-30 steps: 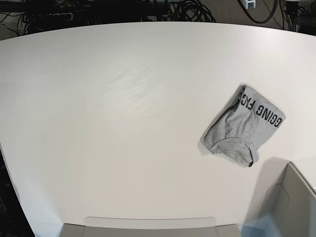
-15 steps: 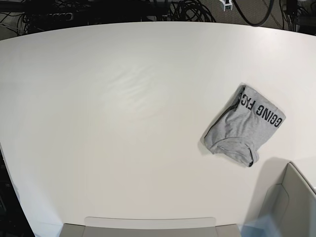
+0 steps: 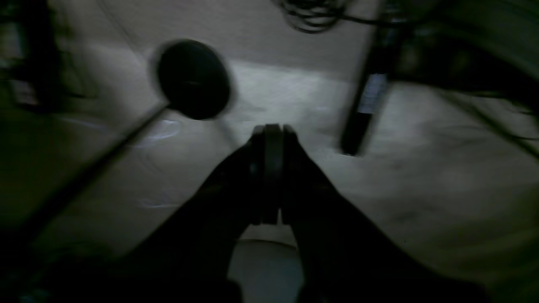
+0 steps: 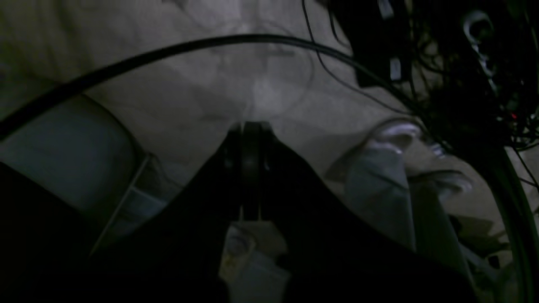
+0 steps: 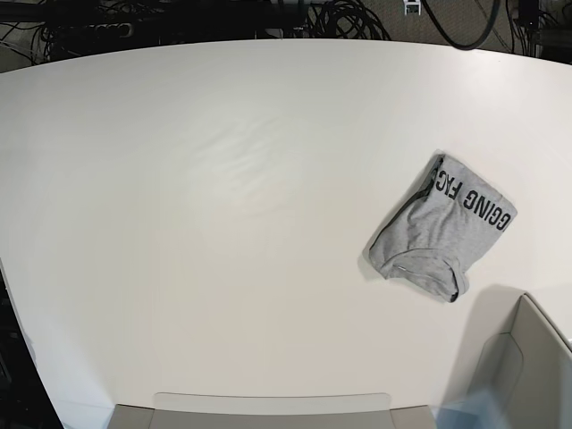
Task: Fold the T-shirt properly
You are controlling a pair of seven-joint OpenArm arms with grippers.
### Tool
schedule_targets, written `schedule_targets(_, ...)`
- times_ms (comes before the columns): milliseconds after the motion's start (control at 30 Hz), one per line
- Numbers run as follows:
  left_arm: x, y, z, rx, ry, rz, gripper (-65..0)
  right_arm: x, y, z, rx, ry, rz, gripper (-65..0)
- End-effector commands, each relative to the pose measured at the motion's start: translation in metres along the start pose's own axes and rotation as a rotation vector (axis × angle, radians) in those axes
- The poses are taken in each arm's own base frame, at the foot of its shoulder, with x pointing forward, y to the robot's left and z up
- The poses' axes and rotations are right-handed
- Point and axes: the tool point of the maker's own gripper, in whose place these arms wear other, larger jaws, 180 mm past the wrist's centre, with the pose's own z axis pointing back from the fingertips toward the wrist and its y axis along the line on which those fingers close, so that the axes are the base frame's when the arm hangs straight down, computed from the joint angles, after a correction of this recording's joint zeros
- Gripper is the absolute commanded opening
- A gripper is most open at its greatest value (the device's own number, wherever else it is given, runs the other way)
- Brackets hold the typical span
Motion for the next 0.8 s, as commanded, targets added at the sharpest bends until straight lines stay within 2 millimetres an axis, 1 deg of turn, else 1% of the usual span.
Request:
schedule_targets(0,0.000,0.009,0.000,0.030,-0.006,-0.016,-65.0,-0.014,-0.010,0.002,-0.012,0.026,0.001,-65.0)
schedule_targets(67,0.004,0.027,0.000,0.084,-0.016,-0.029,-65.0,-0.006,-0.011,0.002,-0.013,0.018,-0.001,-65.0)
schedule_targets(200,0.006,0.040,0.000,0.114,-0.022,-0.028,-65.0,0.001,-0.016,0.002,-0.022,0.011,-0.001,-65.0)
schedule_targets(267,0.007,0.041,0.000,0.115,-0.022,-0.027,-65.0,0.002,-0.016,0.002,-0.020,0.011,-0.001,-65.0)
schedule_targets(400,0.005,0.043,0.000,0.117,-0.016,-0.029,-65.0,-0.005,-0.008,0.001,-0.008,0.021,0.003,-65.0)
schedule_targets(467,0.005,0.042,0.000,0.118,-0.016,-0.024,-65.0,-0.004,-0.005,0.000,-0.006,0.020,0.029,-65.0)
schedule_targets(500,0.005,0.042,0.000,0.118,-0.016,-0.024,-65.0,0.000,0.000,-0.001,-0.002,0.023,0.060,-65.0)
schedule_targets(567,0.003,0.040,0.000,0.115,-0.009,-0.023,-65.0,0.000,0.001,-0.002,-0.009,0.036,0.123,-65.0)
schedule_targets(700,0.002,0.039,0.000,0.113,-0.006,-0.022,-65.0,-0.006,-0.001,-0.003,-0.028,0.072,0.275,-65.0)
schedule_targets(767,0.002,0.039,0.000,0.113,-0.006,-0.022,-65.0,-0.008,-0.001,-0.003,-0.034,0.086,0.325,-65.0)
